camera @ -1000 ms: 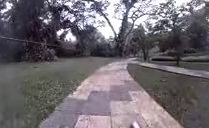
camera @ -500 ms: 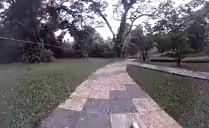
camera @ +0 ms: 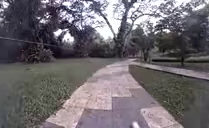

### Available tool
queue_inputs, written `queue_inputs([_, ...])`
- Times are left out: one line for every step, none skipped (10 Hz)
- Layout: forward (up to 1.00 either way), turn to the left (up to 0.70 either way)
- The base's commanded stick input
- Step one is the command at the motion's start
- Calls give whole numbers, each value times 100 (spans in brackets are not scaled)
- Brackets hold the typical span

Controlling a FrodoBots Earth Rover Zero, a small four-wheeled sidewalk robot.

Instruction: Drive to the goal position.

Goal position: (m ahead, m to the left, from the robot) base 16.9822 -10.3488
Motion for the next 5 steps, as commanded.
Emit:
queue_inputs([70,-13])
queue_inputs([70,-13])
queue_inputs([70,-13])
queue_inputs([70,-13])
queue_inputs([70,-13])
